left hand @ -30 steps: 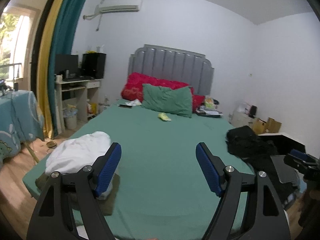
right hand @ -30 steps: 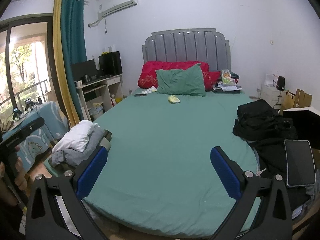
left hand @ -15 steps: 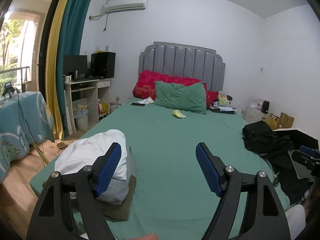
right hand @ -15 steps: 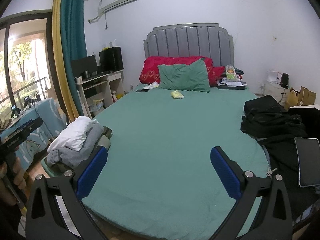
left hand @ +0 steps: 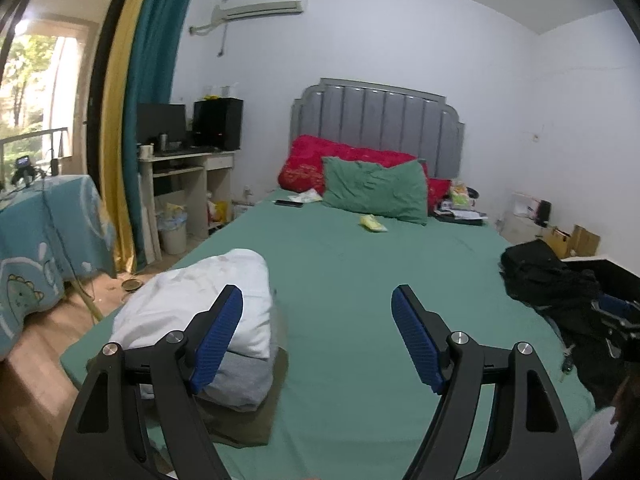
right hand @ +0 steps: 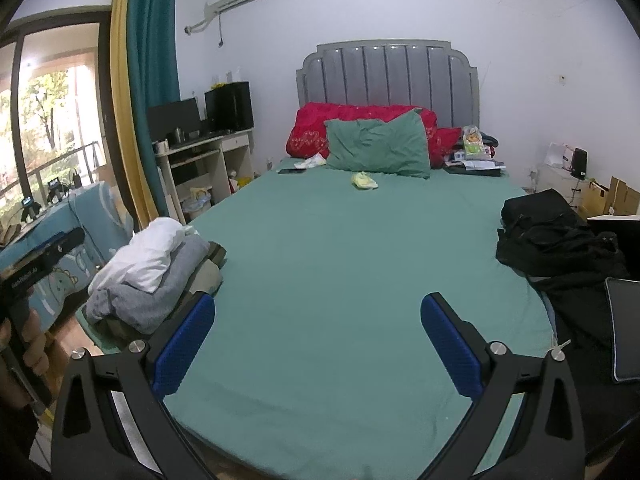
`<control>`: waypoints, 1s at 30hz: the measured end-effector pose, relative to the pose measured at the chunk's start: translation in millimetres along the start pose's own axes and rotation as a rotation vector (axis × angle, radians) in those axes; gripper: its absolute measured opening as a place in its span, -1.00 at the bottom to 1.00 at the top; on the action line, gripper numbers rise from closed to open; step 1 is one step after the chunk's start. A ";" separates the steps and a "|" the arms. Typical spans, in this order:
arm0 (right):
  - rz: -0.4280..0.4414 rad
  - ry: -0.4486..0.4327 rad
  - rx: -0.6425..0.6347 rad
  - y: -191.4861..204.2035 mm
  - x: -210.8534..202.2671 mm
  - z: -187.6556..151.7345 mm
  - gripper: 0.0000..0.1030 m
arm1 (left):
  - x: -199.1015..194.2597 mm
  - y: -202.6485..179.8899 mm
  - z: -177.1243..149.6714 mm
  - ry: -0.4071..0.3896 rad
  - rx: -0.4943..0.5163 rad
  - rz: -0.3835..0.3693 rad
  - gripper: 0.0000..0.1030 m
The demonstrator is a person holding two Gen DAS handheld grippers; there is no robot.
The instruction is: Fold large clothes
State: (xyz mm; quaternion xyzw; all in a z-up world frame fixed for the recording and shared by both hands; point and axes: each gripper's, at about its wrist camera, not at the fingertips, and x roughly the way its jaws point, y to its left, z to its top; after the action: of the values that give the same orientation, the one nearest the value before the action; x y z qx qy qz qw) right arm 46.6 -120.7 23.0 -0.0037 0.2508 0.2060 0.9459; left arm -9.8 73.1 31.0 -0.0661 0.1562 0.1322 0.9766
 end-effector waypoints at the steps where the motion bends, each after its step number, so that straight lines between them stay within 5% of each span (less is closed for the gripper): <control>1: 0.001 0.002 0.001 -0.3 1.2 0.2 0.97 | 0.1 1.5 0.2 -0.001 -0.005 -0.009 0.55; 30: -0.001 -0.027 0.020 -6.3 -7.9 6.8 0.97 | -9.7 -3.4 -4.8 -0.013 0.006 -0.070 0.55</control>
State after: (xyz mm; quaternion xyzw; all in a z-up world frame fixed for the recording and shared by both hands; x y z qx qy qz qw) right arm 46.1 -128.7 32.2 0.0085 0.2401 0.2030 0.9492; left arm -19.1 66.8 29.9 -0.0679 0.1480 0.0981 0.9818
